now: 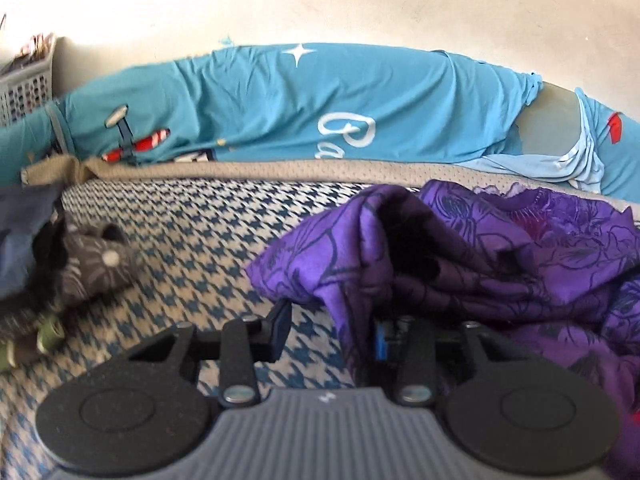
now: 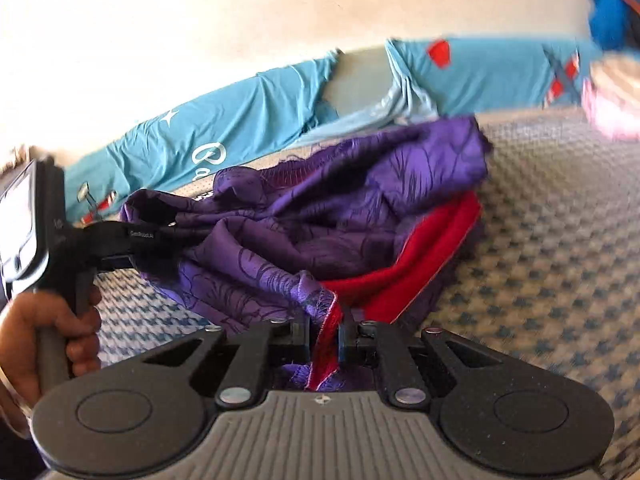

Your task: Fold clothes

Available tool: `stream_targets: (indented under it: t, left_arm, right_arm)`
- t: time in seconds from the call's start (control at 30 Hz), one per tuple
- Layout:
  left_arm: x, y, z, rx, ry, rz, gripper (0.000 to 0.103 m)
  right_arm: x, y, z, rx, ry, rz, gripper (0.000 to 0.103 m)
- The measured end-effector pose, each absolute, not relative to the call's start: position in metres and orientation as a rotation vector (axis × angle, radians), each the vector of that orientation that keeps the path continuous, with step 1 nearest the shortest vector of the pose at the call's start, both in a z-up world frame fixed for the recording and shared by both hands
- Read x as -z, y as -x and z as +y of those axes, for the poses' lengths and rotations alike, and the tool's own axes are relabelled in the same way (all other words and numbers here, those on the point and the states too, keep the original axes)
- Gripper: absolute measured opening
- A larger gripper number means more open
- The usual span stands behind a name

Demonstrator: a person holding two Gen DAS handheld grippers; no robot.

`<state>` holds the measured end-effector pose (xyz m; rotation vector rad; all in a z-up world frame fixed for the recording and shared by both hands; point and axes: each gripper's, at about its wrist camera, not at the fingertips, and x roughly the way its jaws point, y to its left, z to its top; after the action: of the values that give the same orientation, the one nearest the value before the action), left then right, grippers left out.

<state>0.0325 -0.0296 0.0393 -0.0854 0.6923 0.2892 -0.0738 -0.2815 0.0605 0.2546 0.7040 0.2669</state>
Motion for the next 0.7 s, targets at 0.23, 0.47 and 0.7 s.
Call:
stream_targets:
  t: [0.23, 0.47, 0.7]
  left_arm:
    - [-0.029, -0.037, -0.012, -0.283, 0.162, 0.754, 0.045]
    - [-0.031, -0.032, -0.012, -0.276, 0.181, 0.761, 0.046]
    - [-0.029, -0.028, -0.011, -0.261, 0.182, 0.767, 0.046]
  right_arm:
    - [-0.064, 0.088, -0.275, -0.207, -0.112, 0.669, 0.031]
    - [-0.075, 0.120, -0.271, -0.229, -0.014, 0.544, 0.033]
    - [-0.068, 0.132, -0.238, -0.429, 0.133, 0.539, 0.033]
